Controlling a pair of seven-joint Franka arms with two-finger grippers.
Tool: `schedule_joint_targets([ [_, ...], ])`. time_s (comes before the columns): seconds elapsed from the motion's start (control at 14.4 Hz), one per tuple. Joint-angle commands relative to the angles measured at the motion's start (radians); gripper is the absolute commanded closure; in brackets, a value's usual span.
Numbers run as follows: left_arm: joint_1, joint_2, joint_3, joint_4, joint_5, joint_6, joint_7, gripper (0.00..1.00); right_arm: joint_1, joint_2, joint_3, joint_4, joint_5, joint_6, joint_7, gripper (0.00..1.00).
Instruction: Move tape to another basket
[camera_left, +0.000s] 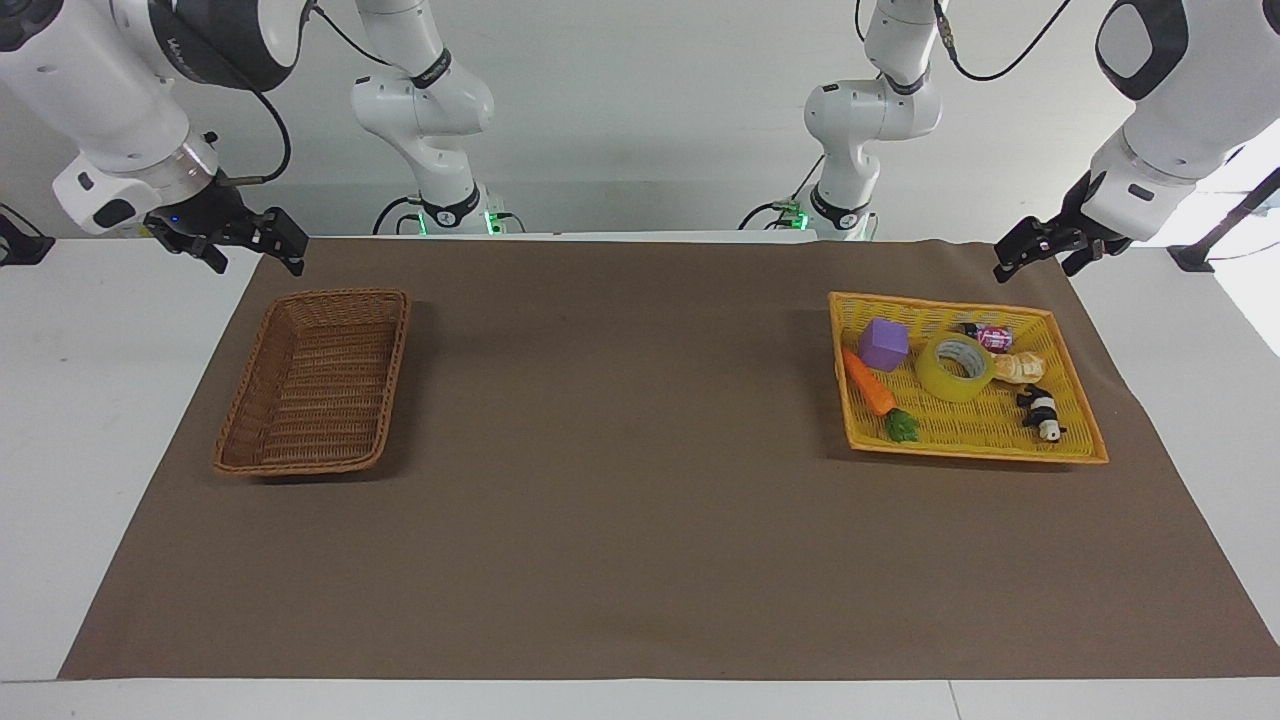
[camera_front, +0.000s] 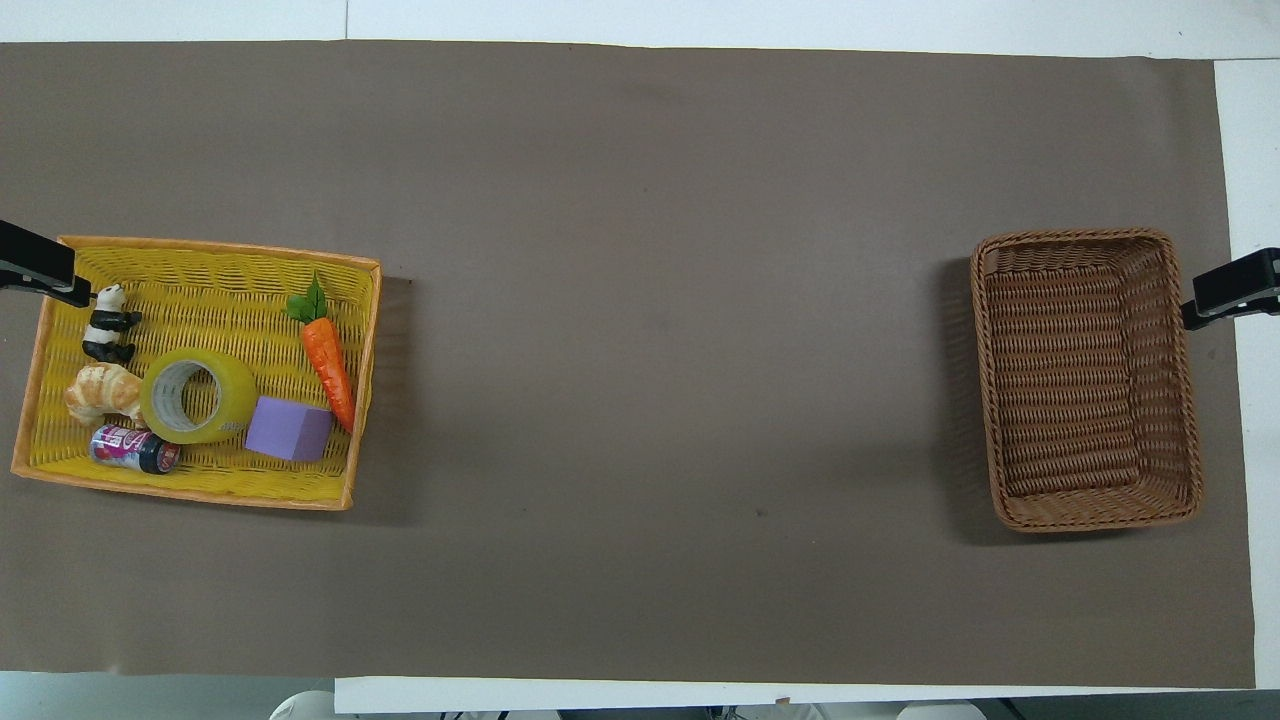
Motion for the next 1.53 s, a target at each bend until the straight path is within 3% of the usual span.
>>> schedule_joint_targets([
  [0.0, 0.006, -0.004, 0.0, 0.013, 0.0, -0.021, 0.0, 0.0, -0.006, -0.022, 0.006, -0.024, -0.006, 0.005, -0.023, 0.0],
  [0.21, 0.039, -0.03, 0.0, -0.038, 0.0, -0.001, -0.007, 0.0, -0.006, -0.022, 0.006, -0.024, -0.006, 0.005, -0.023, 0.0],
  [0.49, 0.088, -0.113, -0.001, -0.203, 0.0, 0.091, -0.001, 0.0, -0.006, -0.022, 0.006, -0.024, -0.006, 0.005, -0.023, 0.0],
  [0.91, 0.079, -0.113, -0.001, -0.201, 0.0, 0.079, -0.009, 0.0, -0.006, -0.022, 0.006, -0.024, -0.006, 0.005, -0.023, 0.0],
  [0.98, 0.085, -0.117, -0.001, -0.228, 0.0, 0.122, 0.0, 0.0, -0.006, -0.022, 0.006, -0.026, -0.006, 0.005, -0.023, 0.0],
  [1.18, 0.09, -0.159, -0.001, -0.421, 0.0, 0.338, 0.008, 0.0, -0.006, -0.022, 0.006, -0.024, -0.006, 0.005, -0.023, 0.0],
  [1.39, 0.13, -0.154, -0.001, -0.603, 0.0, 0.539, 0.094, 0.01, -0.006, -0.022, 0.006, -0.024, -0.006, 0.005, -0.023, 0.0],
  [1.46, 0.133, -0.154, -0.001, -0.654, 0.0, 0.583, 0.095, 0.08, -0.006, -0.022, 0.006, -0.024, -0.006, 0.005, -0.023, 0.0],
])
